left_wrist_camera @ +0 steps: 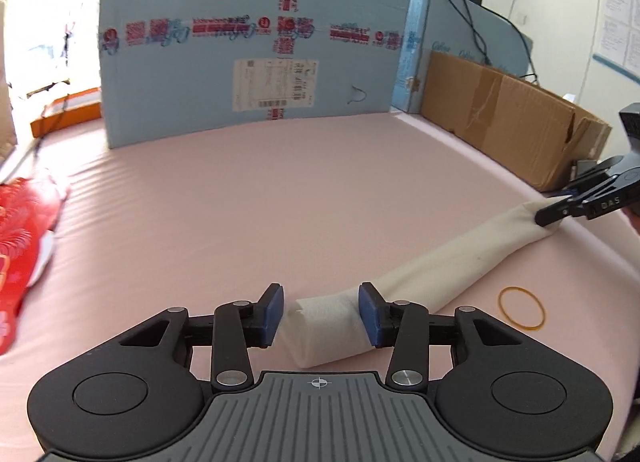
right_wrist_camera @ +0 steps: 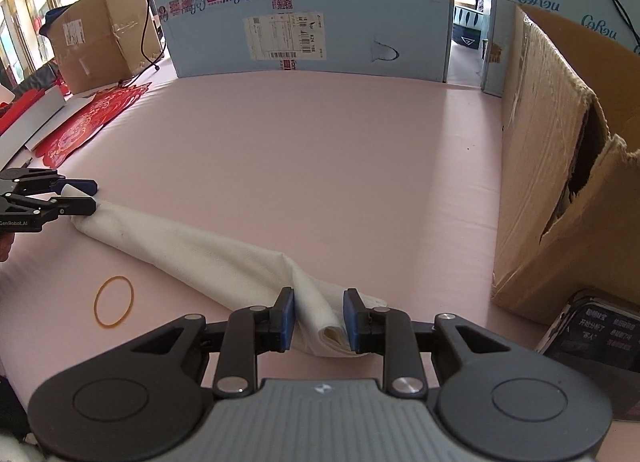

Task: Fold shopping bag
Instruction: 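Hold one strip end with the left tool while the right tool moves to the other end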

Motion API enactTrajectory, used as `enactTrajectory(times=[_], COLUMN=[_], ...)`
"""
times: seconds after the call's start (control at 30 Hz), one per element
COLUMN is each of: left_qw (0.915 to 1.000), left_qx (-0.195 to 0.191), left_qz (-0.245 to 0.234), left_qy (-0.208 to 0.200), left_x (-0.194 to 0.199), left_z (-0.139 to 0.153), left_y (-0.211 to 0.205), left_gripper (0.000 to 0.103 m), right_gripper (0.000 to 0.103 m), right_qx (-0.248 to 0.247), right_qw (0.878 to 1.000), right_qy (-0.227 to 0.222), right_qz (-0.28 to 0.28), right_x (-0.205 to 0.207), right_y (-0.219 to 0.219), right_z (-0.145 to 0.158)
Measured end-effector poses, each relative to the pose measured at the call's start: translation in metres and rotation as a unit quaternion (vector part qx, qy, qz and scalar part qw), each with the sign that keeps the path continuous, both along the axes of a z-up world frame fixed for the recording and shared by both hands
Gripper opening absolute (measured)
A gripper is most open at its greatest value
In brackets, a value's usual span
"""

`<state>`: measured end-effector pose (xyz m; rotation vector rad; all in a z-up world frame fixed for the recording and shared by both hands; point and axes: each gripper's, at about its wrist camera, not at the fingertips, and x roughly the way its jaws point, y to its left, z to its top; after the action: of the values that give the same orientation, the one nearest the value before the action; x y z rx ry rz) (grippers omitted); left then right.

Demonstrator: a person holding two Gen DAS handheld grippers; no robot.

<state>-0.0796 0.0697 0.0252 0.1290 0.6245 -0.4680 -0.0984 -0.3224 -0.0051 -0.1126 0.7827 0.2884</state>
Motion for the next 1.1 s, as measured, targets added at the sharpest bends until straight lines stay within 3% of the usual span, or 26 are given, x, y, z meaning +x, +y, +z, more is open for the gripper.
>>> enactTrajectory(times=[0.13,0.23,0.33,0.4,0.57,0.6,0.67,0.73,0.8,0.9,1.07,1.1], left_qw=[0.9909,0.9876,0.9883,0.9899,0.996,0.9961,0.9962,0.9963,0.9964,0.9965,0.9965,0.9964], left_qx=[0.019,-0.012,-0.047,-0.035,0.014,0.006,0.0,0.003,0.006,-0.001,-0.006,-0.01], left_qz=[0.068,0.035,-0.054,-0.092,-0.089,-0.088,-0.087,-0.086,-0.085,-0.084,-0.084,-0.084], left_qy=[-0.115,-0.153,-0.135,-0.102,-0.002,0.0,0.003,-0.002,-0.004,-0.003,-0.005,-0.004], left_x=[-0.033,-0.052,-0.055,-0.046,-0.01,-0.008,-0.007,-0.009,-0.01,-0.012,-0.015,-0.014], left_z=[0.033,0.047,0.046,0.033,-0.009,-0.01,-0.011,-0.014,-0.015,-0.016,-0.015,-0.016], left_y=[-0.013,-0.046,-0.089,-0.118,-0.14,-0.137,-0.135,-0.136,-0.137,-0.134,-0.133,-0.131], left_gripper=[0.043,0.041,0.04,0.031,0.03,0.03,0.03,0.03,0.03,0.031,0.03,0.03], right_gripper=[0.027,0.027,0.027,0.027,0.027,0.029,0.052,0.05,0.051,0.051,0.051,0.051], right_qx=[-0.017,-0.011,-0.006,-0.003,0.017,0.018,-0.005,-0.032,-0.089,-0.172,-0.178,-0.16], right_qw=[1.0,1.0,1.0,1.0,0.999,0.999,0.999,0.998,0.993,0.979,0.971,0.971], right_qy=[-0.009,-0.011,-0.014,-0.017,-0.02,-0.02,-0.038,-0.055,-0.074,-0.109,-0.148,-0.155], right_qz=[0.008,0.01,0.013,0.014,0.022,0.022,-0.003,-0.013,-0.007,-0.003,-0.065,-0.081], right_x=[-0.002,-0.002,-0.002,-0.002,-0.002,-0.002,-0.006,-0.013,-0.02,-0.034,-0.061,-0.07], right_y=[0.003,0.001,-0.001,-0.002,-0.011,-0.013,-0.017,-0.015,0.0,0.024,0.017,0.012], right_z=[0.0,-0.001,-0.002,-0.002,-0.003,-0.002,0.002,0.003,0.001,-0.005,0.012,0.018])
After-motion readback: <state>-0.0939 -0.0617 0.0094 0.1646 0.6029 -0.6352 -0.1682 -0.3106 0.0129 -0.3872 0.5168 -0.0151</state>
